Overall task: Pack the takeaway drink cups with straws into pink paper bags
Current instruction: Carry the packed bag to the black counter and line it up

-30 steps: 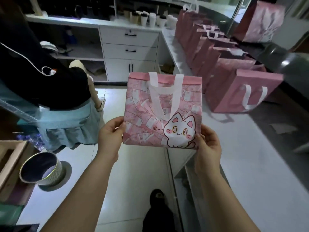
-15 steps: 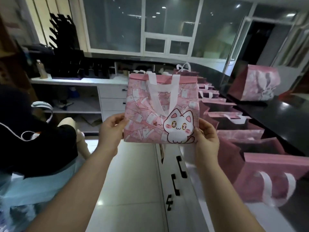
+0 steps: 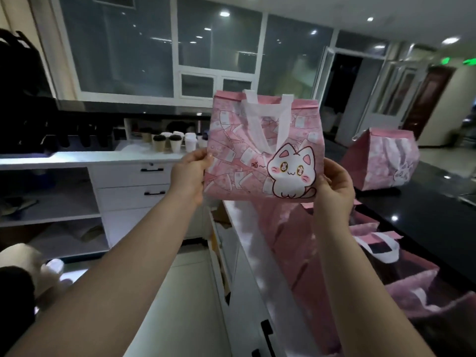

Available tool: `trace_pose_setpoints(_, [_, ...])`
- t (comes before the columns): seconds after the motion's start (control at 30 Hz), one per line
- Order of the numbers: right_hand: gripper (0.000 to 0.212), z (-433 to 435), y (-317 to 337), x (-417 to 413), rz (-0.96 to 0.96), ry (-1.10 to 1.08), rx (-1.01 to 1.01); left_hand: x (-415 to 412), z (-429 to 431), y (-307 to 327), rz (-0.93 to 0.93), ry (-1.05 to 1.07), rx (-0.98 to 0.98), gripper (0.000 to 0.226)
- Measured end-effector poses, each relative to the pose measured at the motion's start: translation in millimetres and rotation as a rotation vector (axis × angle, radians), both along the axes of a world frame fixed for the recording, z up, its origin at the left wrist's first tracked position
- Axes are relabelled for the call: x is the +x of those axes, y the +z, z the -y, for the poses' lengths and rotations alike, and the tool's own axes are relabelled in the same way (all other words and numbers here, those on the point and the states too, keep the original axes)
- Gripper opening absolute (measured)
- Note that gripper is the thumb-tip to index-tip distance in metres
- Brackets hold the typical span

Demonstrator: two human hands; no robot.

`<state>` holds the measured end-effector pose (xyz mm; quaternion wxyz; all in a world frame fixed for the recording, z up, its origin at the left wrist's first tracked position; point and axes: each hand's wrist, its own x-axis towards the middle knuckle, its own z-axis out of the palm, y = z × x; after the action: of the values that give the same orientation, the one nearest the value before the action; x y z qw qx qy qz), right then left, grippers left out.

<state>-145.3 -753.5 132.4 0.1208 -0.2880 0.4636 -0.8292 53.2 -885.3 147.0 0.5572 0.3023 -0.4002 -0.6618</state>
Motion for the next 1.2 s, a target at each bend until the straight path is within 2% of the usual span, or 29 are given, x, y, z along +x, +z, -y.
trace_pose_setpoints(0.2, [0.041, 64, 20, -48, -0.143, -0.222, 0.104, -88, 97, 23, -0.011, -0.152, -0.038, 0.020])
trace_pose_setpoints(0.37, [0.056, 88, 39, -92, -0.296, -0.399, 0.196, -165, 144, 43, -0.053, -0.267, -0.088, 0.020])
trace_pose_setpoints(0.43, [0.067, 86, 42, -114, -0.375, -0.547, 0.329, -200, 147, 49, -0.078, -0.303, -0.091, 0.024])
trace_pose_setpoints(0.5, [0.083, 76, 45, -135, -0.422, -0.743, 0.572, -238, 140, 48, -0.087, -0.355, -0.107, 0.023])
trace_pose_setpoints(0.57, [0.094, 62, 46, -151, -0.427, -0.849, 0.785, -274, 123, 45, -0.096, -0.409, -0.117, 0.019])
trace_pose_setpoints(0.63, [0.094, 51, 45, -166, -0.414, -0.848, 0.927, -310, 102, 43, -0.130, -0.441, -0.096, 0.017])
trace_pose_setpoints(0.73, [0.088, 32, 41, -190, -0.315, -0.867, 1.009, -358, 71, 37, -0.146, -0.463, -0.095, 0.017])
trace_pose_setpoints(0.8, [0.087, 19, 35, -207, -0.265, -0.811, 0.986, -385, 51, 31, -0.157, -0.497, -0.083, 0.017])
trace_pose_setpoints(0.93, [0.090, -1, 21, -233, -0.117, -0.525, 0.767, -427, 15, 15, -0.111, -0.599, -0.140, 0.019])
trace_pose_setpoints(1.1, [0.059, -23, -7, -280, 0.106, -0.503, 0.374, -464, -20, -28, -0.018, -0.773, -0.303, 0.024])
trace_pose_setpoints(1.2, [0.055, -22, -29, -303, 0.201, -0.502, 0.352, -478, -30, -55, 0.100, -0.854, -0.396, 0.022])
